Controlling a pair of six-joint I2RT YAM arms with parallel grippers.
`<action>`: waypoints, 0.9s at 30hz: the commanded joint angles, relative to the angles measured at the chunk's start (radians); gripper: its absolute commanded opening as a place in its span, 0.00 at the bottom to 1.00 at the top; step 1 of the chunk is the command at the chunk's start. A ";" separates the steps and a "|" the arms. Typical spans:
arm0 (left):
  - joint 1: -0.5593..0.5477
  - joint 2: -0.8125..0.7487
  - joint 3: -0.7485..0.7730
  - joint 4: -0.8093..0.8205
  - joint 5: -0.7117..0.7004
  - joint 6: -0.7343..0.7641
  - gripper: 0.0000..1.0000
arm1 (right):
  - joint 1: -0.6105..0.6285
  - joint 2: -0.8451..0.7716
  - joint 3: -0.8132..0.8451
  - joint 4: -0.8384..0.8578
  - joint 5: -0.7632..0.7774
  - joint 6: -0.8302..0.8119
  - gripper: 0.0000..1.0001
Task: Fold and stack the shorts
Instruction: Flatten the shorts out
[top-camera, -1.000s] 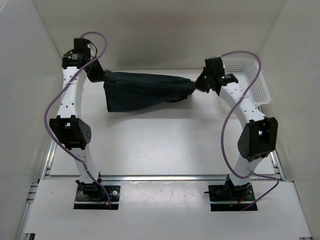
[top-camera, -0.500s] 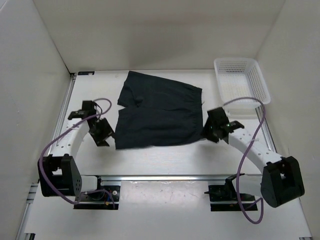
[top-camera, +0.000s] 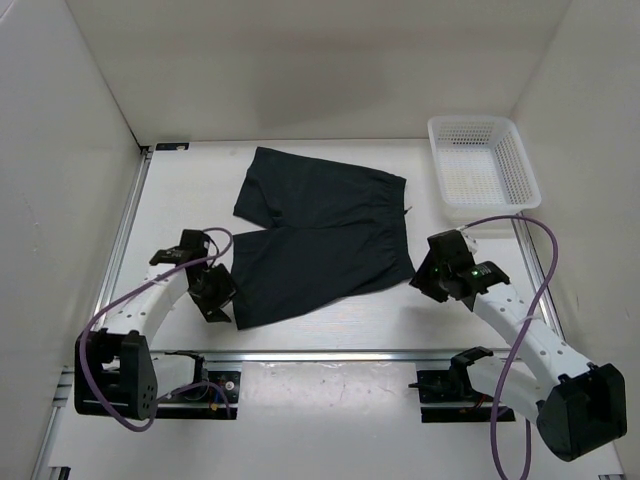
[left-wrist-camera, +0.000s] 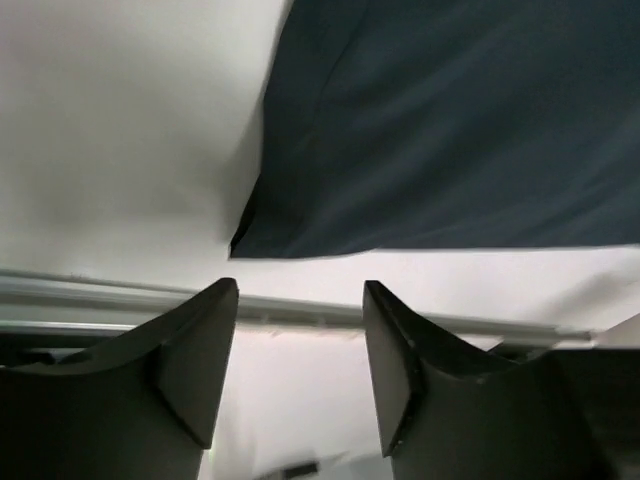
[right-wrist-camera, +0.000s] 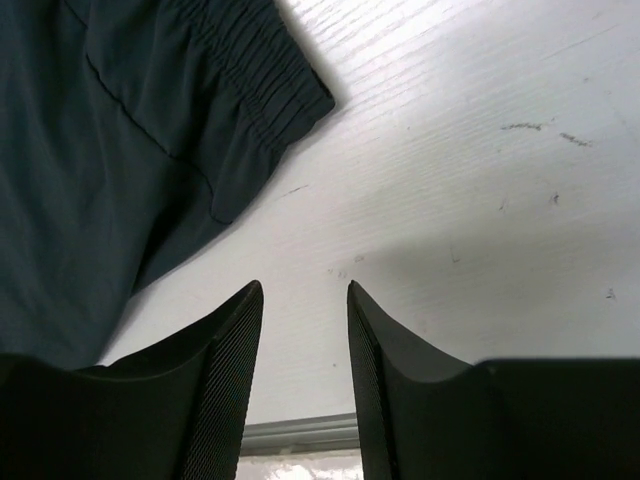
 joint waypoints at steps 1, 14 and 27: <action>-0.056 -0.027 -0.052 0.044 0.037 -0.067 0.67 | 0.006 -0.003 0.000 0.001 -0.060 0.024 0.45; -0.146 0.270 0.020 0.159 -0.064 -0.066 0.17 | -0.114 0.272 -0.072 0.357 -0.257 0.043 0.55; -0.146 0.195 0.195 0.015 -0.175 -0.066 0.10 | -0.114 0.516 0.049 0.389 -0.192 0.020 0.00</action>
